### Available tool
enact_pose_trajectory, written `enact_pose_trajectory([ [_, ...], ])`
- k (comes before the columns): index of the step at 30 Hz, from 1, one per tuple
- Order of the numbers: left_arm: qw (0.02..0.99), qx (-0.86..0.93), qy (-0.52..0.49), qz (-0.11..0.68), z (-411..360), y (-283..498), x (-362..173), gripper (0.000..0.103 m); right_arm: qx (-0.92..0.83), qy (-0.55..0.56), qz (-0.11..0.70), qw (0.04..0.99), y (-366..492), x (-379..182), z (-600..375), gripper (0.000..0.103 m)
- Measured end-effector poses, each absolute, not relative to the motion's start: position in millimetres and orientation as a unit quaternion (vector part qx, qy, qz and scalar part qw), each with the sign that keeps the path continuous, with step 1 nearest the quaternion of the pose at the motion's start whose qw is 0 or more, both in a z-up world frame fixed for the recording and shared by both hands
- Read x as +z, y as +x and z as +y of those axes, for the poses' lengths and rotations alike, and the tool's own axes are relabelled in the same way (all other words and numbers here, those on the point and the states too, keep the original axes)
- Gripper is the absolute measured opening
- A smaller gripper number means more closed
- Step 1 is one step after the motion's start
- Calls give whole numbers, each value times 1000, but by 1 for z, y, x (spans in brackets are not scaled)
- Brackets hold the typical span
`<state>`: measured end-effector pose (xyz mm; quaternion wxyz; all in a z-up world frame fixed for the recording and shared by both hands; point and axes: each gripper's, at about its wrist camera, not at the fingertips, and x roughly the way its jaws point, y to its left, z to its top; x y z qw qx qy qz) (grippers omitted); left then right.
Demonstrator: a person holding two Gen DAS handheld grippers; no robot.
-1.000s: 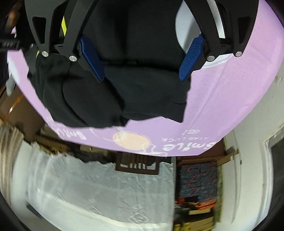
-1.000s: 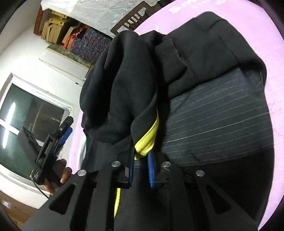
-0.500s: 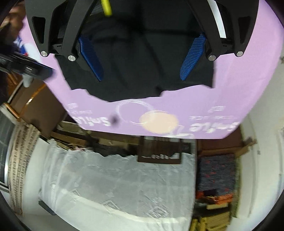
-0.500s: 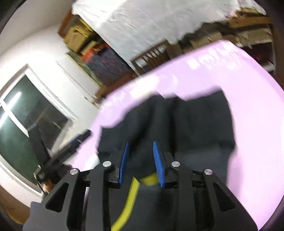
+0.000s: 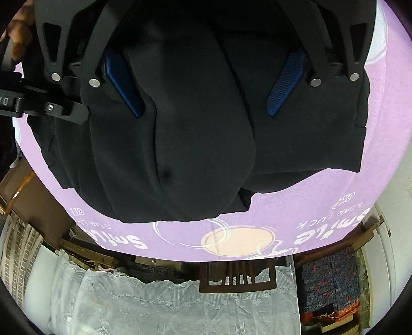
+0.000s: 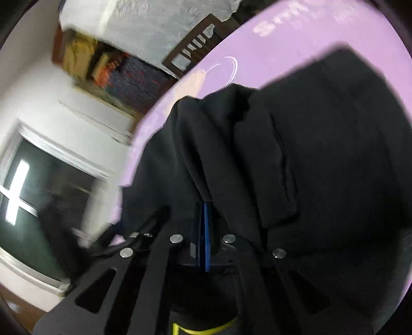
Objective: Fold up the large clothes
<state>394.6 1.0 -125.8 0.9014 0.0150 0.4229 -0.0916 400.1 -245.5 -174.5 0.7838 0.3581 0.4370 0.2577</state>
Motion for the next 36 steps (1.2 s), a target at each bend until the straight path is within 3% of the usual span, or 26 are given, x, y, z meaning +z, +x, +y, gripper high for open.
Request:
enact_pose_trajectory([
  [12, 898, -102, -3, 427, 11, 369, -106, 96, 265, 357, 461, 768, 365, -182, -274, 0],
  [15, 893, -134, -19, 430, 18, 348, -97, 96, 277, 326, 435, 793, 343, -156, -273, 12],
  [18, 879, -153, -41, 449, 23, 337, -105, 96, 278, 304, 418, 810, 325, -140, -273, 30],
  [21, 868, -160, -77, 464, 25, 343, -117, 96, 230, 290, 409, 834, 318, -137, -280, 34],
  [24, 867, -169, -99, 458, 28, 345, -118, 79, 236, 329, 422, 811, 326, -152, -286, 36],
  [26, 874, -157, -93, 450, 32, 342, -115, 47, 252, 346, 438, 791, 330, -166, -282, 34],
  [28, 876, -160, -97, 443, 40, 338, -107, 26, 252, 344, 447, 786, 332, -170, -275, 12],
  [29, 880, -159, -94, 437, 43, 335, -104, 20, 257, 346, 445, 785, 331, -168, -272, 12],
  [33, 886, -142, -53, 438, 36, 329, -107, 23, 287, 314, 427, 798, 319, -147, -252, 11],
  [36, 896, -121, -5, 427, 23, 323, -111, 31, 247, 280, 470, 800, 325, -164, -239, 11],
])
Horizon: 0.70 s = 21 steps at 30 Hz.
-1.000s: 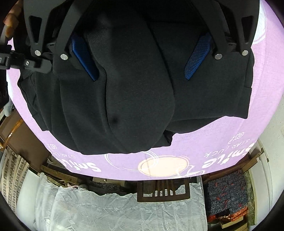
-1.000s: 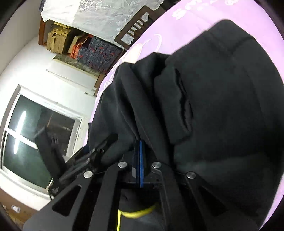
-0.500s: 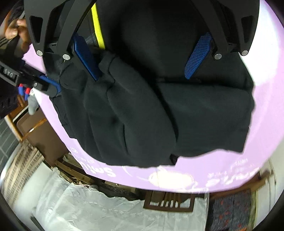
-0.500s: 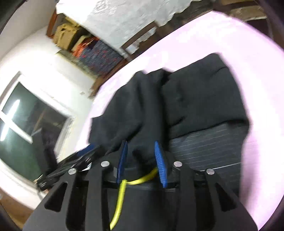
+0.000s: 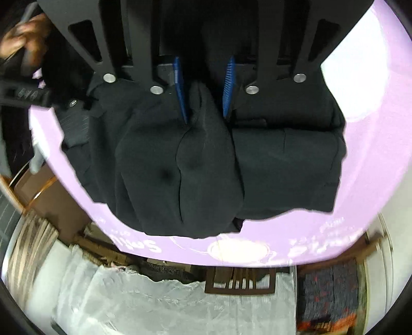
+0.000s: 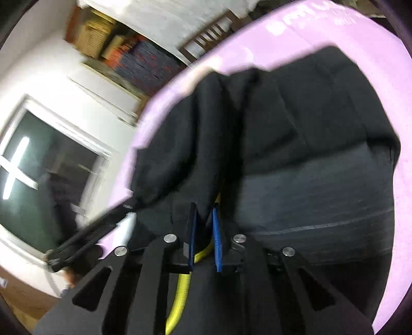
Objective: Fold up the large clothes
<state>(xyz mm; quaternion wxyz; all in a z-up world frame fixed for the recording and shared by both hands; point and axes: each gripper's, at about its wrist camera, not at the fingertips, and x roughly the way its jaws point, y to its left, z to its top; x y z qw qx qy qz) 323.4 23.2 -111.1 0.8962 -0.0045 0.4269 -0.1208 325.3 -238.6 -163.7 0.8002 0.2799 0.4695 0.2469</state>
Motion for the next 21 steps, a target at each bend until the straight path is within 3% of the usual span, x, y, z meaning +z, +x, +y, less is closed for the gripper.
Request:
enact_pose_trajectory([
  [2, 901, -112, 12, 418, 19, 319, -105, 44, 246, 301, 479, 787, 329, -174, -245, 8],
  [5, 913, -109, 6, 393, 30, 309, -87, 56, 242, 291, 481, 791, 328, -172, -247, 10],
  [6, 921, -105, 3, 375, 36, 304, -77, 57, 241, 285, 481, 793, 327, -170, -248, 12],
  [7, 926, -102, 2, 364, 39, 303, -69, 60, 237, 278, 478, 799, 326, -165, -247, 21],
  [13, 929, -131, -11, 346, 27, 335, -50, 60, 242, 261, 376, 855, 322, -101, -254, 22],
  [18, 915, -126, -15, 382, 7, 373, -88, 60, 256, 284, 387, 839, 371, -100, -232, 19],
  [21, 905, -114, -9, 409, 11, 386, -119, 65, 227, 298, 406, 834, 396, -126, -230, 19],
])
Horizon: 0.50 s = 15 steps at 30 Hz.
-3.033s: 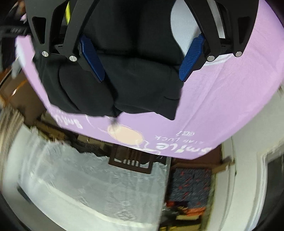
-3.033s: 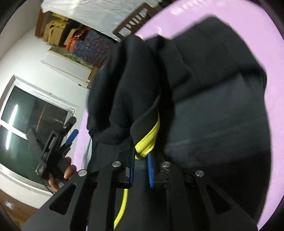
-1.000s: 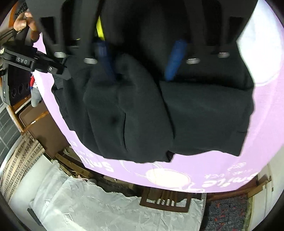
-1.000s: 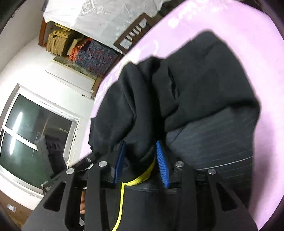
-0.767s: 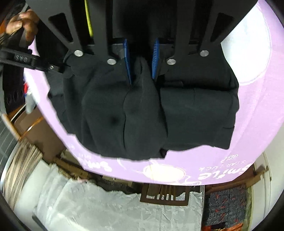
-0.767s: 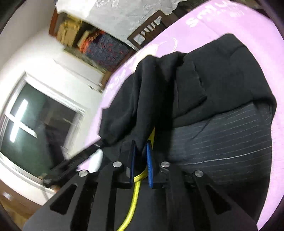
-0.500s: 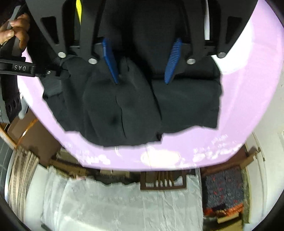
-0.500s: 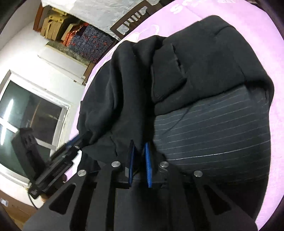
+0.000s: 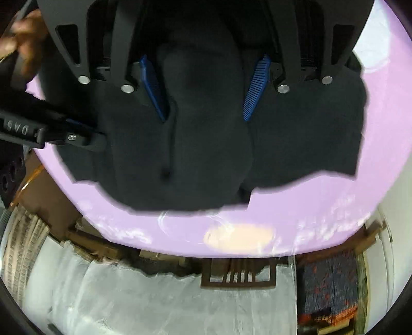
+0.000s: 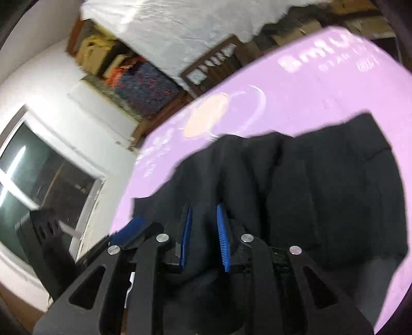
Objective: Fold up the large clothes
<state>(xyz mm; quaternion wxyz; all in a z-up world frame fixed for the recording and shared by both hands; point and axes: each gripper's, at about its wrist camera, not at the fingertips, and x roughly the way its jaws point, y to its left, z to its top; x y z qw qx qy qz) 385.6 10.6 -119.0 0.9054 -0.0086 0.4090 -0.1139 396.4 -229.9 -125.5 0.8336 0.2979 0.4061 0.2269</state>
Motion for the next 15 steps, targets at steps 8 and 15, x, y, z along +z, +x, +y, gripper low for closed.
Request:
enact_pose_trajectory([
  [8, 905, -119, 0, 408, 11, 389, -119, 69, 240, 388, 440, 773, 418, -176, -254, 3],
  [15, 904, -132, -23, 405, 28, 364, -96, 69, 242, 369, 444, 779, 407, -153, -256, 12],
])
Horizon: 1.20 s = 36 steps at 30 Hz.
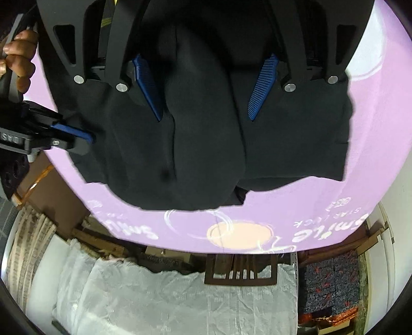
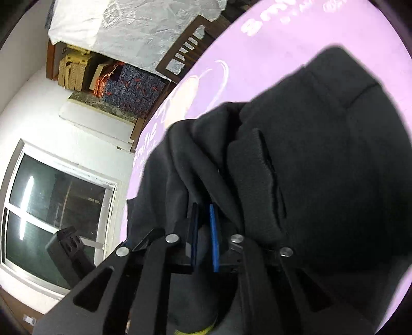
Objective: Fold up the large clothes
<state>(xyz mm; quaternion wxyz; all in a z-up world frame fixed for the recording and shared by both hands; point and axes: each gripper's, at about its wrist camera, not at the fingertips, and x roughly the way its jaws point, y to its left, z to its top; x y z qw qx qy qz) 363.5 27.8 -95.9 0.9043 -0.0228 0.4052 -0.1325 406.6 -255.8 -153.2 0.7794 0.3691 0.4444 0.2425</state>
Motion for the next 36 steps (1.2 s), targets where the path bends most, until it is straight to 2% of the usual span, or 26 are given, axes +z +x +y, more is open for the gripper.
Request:
enact_pose_trajectory([
  [2, 906, -146, -37, 395, 35, 342, -85, 70, 249, 351, 420, 799, 381, -131, -262, 21],
  [7, 895, -165, -33, 413, 29, 305, -98, 73, 283, 332, 393, 809, 331, -109, -257, 27],
  [12, 881, -150, -15, 448, 21, 305, -127, 76, 283, 313, 443, 791, 316, -134, -231, 28],
  [14, 883, -140, 2, 448, 15, 304, -127, 78, 259, 303, 472, 786, 318, -151, -227, 25],
  [16, 885, -130, 8, 448, 14, 301, -127, 78, 256, 324, 476, 777, 322, -162, -235, 12],
  [19, 885, -123, -21, 449, 29, 291, -122, 77, 248, 333, 461, 784, 313, -156, -243, 14],
  [20, 886, -125, -36, 445, 38, 286, -118, 77, 248, 328, 455, 790, 308, -152, -244, 16],
  [22, 892, -123, -63, 430, 60, 266, -108, 77, 243, 318, 431, 809, 287, -138, -252, 40],
  [29, 917, -88, -89, 378, 135, 189, -65, 78, 230, 319, 377, 838, 203, -100, -307, 44],
  [33, 913, -100, -112, 379, 157, 154, -63, 80, 227, 310, 345, 856, 153, -77, -342, 58],
  [36, 906, -117, -123, 387, 157, 146, -74, 80, 212, 309, 333, 865, 121, -78, -365, 60],
])
